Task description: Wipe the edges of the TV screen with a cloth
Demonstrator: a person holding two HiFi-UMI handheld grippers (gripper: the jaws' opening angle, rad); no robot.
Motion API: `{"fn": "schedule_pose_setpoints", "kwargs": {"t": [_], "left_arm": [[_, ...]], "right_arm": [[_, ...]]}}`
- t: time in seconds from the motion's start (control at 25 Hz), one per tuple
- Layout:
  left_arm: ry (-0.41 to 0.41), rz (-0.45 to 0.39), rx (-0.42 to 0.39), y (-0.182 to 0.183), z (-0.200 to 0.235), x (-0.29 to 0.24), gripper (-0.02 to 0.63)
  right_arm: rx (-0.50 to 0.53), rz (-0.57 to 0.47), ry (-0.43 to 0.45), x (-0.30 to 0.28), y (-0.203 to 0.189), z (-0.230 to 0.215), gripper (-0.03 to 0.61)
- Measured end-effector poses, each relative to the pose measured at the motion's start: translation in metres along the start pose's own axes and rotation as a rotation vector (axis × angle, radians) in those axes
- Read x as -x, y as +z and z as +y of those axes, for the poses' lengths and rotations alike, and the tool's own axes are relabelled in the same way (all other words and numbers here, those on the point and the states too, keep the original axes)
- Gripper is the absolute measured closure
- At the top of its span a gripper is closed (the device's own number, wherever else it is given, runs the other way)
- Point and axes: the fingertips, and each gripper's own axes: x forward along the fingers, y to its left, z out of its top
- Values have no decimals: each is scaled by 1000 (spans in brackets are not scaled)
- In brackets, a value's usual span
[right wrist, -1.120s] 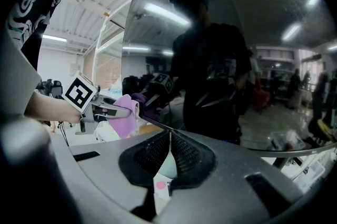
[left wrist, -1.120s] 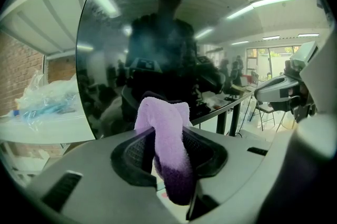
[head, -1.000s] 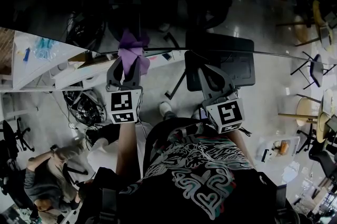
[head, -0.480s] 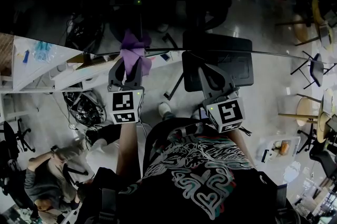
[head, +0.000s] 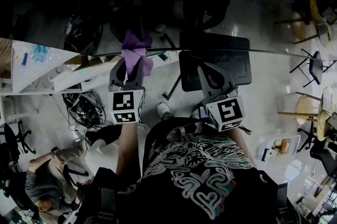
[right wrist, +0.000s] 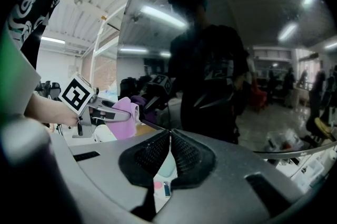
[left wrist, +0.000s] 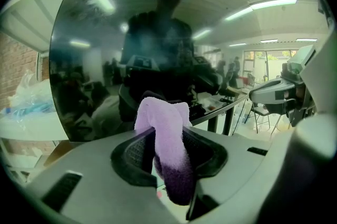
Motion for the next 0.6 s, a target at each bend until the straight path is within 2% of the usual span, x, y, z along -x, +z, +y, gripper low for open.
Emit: {"fn": "schedule_pose_setpoints", "kwargs": {"t": [0.6], "left_arm": [[-31,10,6,9,-32,-10,474]], "right_arm": [[-39,-7,-20,18,-6,-24,545]]}}
